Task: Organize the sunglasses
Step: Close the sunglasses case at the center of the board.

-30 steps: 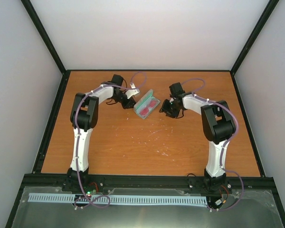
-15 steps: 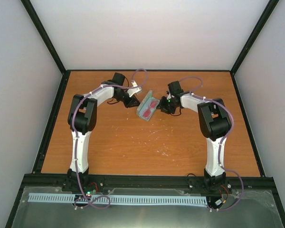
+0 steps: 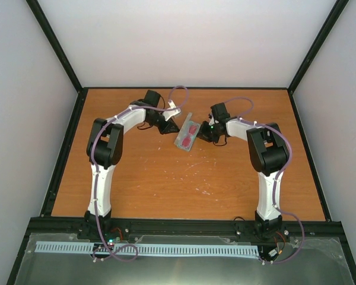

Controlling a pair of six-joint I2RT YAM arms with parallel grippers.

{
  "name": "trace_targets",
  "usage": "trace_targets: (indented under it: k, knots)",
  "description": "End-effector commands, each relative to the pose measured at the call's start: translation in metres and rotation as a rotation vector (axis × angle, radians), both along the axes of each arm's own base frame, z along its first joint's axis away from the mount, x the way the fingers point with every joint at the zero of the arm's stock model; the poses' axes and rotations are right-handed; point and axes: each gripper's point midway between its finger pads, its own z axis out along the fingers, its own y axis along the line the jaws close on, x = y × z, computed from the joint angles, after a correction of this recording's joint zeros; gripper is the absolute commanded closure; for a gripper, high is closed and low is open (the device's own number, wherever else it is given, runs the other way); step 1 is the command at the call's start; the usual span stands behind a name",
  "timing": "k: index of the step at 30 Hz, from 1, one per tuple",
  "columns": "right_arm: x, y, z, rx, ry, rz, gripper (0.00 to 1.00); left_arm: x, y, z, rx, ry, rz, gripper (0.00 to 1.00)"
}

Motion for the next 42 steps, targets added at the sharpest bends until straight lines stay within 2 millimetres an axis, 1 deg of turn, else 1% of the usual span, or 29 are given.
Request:
trace_targets:
  k: [1,7,18,38,40,42]
  knots:
    - [-0.042,-0.020,-0.061,-0.120,0.196,-0.019,0.86,0.002,-0.023,0.021,-0.043,-0.047,-0.039,0.80]
    - [-0.041,-0.020,-0.062,-0.123,0.193,-0.016,0.86,0.003,-0.025,0.020,-0.041,-0.042,-0.047,0.80]
    - [-0.044,-0.022,-0.060,-0.119,0.182,-0.023,0.86,-0.012,-0.041,0.005,-0.032,-0.015,-0.096,0.80]
    - [-0.049,-0.018,-0.064,-0.080,0.180,-0.023,0.86,-0.025,-0.059,-0.014,-0.027,0.019,-0.149,0.80]
    - [-0.050,-0.018,-0.064,-0.076,0.181,-0.022,0.86,-0.025,-0.061,-0.015,-0.027,0.022,-0.151,0.80]
    - [-0.051,-0.020,-0.061,-0.092,0.181,-0.019,0.89,-0.024,-0.061,-0.011,-0.021,0.019,-0.153,0.83]
